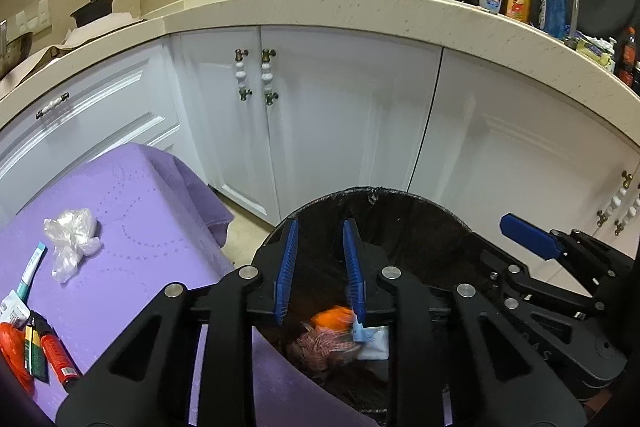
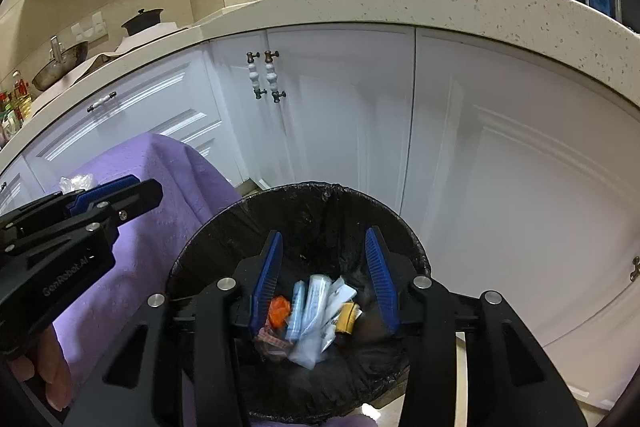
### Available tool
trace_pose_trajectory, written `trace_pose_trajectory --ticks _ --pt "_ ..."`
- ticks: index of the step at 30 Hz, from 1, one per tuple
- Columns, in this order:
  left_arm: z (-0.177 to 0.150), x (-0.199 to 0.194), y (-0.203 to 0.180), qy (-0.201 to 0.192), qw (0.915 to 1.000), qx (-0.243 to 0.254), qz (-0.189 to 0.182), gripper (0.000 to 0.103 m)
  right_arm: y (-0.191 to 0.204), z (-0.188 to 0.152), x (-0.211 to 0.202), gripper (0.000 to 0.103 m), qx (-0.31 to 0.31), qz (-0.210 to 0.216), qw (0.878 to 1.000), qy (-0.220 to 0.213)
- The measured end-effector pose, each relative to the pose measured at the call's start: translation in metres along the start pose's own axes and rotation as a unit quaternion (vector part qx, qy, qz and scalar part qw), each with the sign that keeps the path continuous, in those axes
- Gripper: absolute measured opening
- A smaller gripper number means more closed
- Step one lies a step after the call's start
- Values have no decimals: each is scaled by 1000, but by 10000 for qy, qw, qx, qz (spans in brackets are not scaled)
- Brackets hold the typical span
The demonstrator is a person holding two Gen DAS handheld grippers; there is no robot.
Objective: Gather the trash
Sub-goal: 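Move both open tools back over the trash on the table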
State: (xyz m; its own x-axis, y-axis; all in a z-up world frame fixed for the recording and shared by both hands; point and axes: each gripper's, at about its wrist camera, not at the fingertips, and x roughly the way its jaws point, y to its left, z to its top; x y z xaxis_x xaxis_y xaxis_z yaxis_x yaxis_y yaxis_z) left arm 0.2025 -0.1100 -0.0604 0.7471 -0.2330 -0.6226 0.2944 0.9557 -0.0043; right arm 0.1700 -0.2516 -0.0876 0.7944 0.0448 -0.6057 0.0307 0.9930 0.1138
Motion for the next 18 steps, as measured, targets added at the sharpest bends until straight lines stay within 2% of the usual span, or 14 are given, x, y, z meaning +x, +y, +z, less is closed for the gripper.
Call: trace_pose_trajectory --ticks 2,5,13,18 --pt "-1 0 1 8 10000 -12 10 27 0 0 -1 44 7 -13 10000 3" --pt "-2 -3 3 -59 9999 -65 65 52 -1 0 -3 46 24 -34 10000 -1" --pt "-3 -18 13 -172 9997 -102 129 52 4 2 -6 53 32 -40 10000 -58" --pt "-9 -30 29 -177 9993 -207 267 53 18 4 -9 54 -36 100 9999 -86"
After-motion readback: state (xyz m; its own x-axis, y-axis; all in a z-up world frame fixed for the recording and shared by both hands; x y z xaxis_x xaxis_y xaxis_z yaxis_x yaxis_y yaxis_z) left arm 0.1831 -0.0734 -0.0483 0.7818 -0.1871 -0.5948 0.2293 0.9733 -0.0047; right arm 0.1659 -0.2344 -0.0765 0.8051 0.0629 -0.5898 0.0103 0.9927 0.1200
